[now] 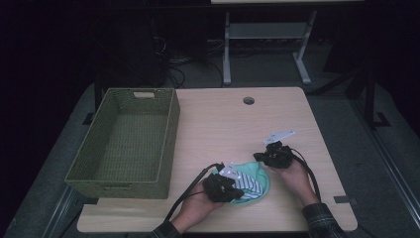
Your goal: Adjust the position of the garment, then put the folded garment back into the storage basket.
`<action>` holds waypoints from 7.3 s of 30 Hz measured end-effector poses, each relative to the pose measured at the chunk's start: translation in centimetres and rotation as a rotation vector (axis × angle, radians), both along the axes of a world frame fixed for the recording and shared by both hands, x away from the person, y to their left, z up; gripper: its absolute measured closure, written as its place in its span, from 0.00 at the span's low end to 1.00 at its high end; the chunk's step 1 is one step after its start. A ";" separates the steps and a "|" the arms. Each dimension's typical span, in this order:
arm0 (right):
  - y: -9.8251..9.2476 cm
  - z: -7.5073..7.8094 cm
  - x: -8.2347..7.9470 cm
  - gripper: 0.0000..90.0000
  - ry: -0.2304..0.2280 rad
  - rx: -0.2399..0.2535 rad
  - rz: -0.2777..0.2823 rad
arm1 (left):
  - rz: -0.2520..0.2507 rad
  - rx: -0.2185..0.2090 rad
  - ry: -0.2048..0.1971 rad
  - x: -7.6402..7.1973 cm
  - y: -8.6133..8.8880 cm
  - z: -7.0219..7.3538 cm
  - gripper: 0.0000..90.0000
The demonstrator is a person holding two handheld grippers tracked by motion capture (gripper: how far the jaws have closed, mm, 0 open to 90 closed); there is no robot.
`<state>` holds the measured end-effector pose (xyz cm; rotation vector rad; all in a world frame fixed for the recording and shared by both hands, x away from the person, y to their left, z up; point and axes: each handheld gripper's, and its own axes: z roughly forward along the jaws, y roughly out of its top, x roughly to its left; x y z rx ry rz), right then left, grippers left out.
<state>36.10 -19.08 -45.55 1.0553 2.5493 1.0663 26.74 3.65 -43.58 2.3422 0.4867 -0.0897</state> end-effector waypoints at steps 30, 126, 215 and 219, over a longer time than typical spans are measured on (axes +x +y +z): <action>-1.3 -0.3 -3.2 1.00 0.048 -0.015 0.050 | 0.070 0.206 -0.081 2.0 2.6 -1.4 0.99; -5.0 -2.7 -5.2 0.10 -0.075 -0.015 -0.193 | -0.043 0.247 -0.013 6.5 2.0 -1.0 0.91; -5.0 -2.7 -5.3 0.10 -0.074 -0.011 -0.200 | 0.263 -0.034 -0.147 9.3 17.9 18.5 0.92; -5.0 -2.7 -5.3 0.10 -0.074 -0.011 -0.200 | 0.302 -0.033 -0.154 9.1 19.3 18.6 0.92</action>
